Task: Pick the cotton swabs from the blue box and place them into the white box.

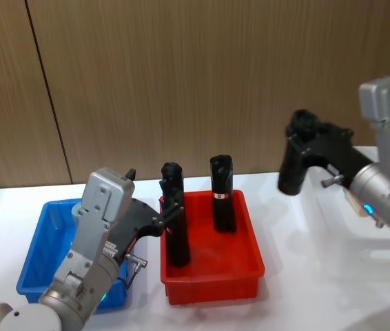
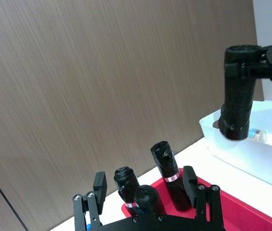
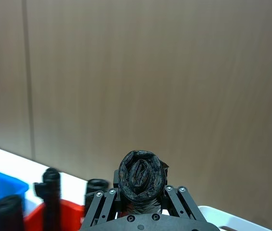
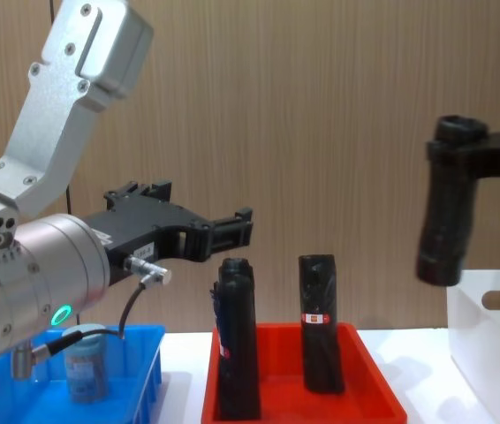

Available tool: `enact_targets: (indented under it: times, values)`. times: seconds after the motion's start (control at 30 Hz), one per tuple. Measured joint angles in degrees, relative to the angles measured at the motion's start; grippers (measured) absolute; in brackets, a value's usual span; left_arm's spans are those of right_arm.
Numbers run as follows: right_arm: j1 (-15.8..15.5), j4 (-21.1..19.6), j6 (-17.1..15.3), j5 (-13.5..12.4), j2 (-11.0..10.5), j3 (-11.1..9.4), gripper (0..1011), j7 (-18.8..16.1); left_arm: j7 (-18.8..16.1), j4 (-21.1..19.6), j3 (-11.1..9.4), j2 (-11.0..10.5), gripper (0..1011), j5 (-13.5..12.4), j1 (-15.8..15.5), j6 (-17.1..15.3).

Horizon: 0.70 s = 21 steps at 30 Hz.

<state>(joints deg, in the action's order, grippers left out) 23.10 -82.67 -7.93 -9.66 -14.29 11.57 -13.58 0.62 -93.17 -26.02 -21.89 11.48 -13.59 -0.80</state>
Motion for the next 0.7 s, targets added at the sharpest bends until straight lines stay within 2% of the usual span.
enact_targets:
  times: [0.23, 0.7]
  values:
    - [1.0, 2.3, 0.8, 0.4, -1.0, -1.5, 383, 1.7, 0.0, 0.0, 0.0, 0.0, 1004, 0.0, 0.0, 0.0]
    - [3.7, 10.6, 2.6, 2.4, -2.6, -4.0, 383, 4.7, 0.0, 0.0, 0.0, 0.0, 1004, 0.0, 0.0, 0.0]
